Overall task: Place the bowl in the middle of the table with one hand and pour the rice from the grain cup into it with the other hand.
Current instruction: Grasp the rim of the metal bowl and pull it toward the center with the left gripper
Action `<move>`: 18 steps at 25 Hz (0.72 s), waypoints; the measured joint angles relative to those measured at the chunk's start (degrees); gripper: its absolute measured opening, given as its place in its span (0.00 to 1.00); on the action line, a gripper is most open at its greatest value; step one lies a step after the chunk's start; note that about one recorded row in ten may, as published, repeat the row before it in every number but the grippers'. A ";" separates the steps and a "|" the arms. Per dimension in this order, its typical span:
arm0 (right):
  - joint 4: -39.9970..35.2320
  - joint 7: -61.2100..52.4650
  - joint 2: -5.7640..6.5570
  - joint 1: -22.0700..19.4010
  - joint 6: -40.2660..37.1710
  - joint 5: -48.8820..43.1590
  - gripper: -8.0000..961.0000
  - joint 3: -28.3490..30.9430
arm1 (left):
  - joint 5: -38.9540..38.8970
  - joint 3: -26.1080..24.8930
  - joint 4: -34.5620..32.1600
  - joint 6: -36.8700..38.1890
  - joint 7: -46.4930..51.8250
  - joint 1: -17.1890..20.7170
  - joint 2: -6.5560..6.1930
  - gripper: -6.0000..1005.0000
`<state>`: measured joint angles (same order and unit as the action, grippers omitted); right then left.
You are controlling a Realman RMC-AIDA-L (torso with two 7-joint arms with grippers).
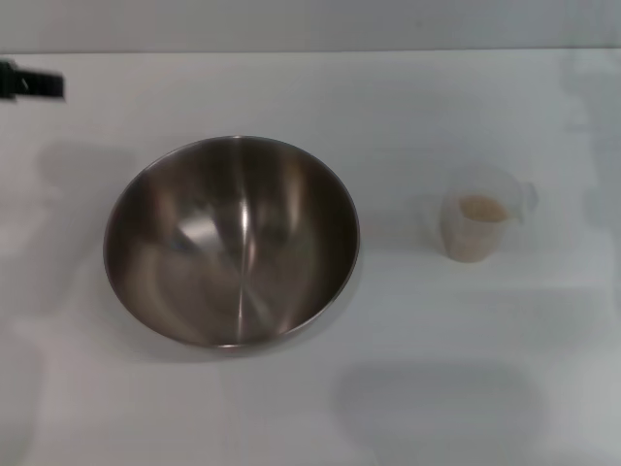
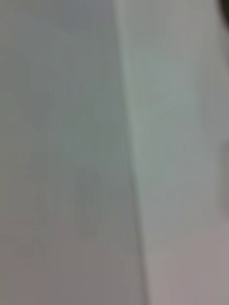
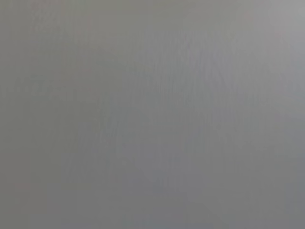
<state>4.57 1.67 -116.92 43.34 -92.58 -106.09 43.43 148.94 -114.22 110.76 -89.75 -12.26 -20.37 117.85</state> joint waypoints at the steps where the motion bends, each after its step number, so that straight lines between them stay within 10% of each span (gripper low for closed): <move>1: -0.08 0.00 0.02 0.09 0.12 0.00 0.53 -0.01 | 0.04 0.07 -0.96 -1.29 -0.01 -0.49 0.01 0.80; 18: -0.44 0.00 0.03 0.25 0.94 0.01 0.53 0.25 | -1.47 2.98 -18.85 -7.00 -2.24 -7.24 0.46 0.79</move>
<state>4.13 1.67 -116.89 43.59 -91.65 -106.08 43.68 147.47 -111.23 91.91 -96.75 -14.50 -27.61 118.31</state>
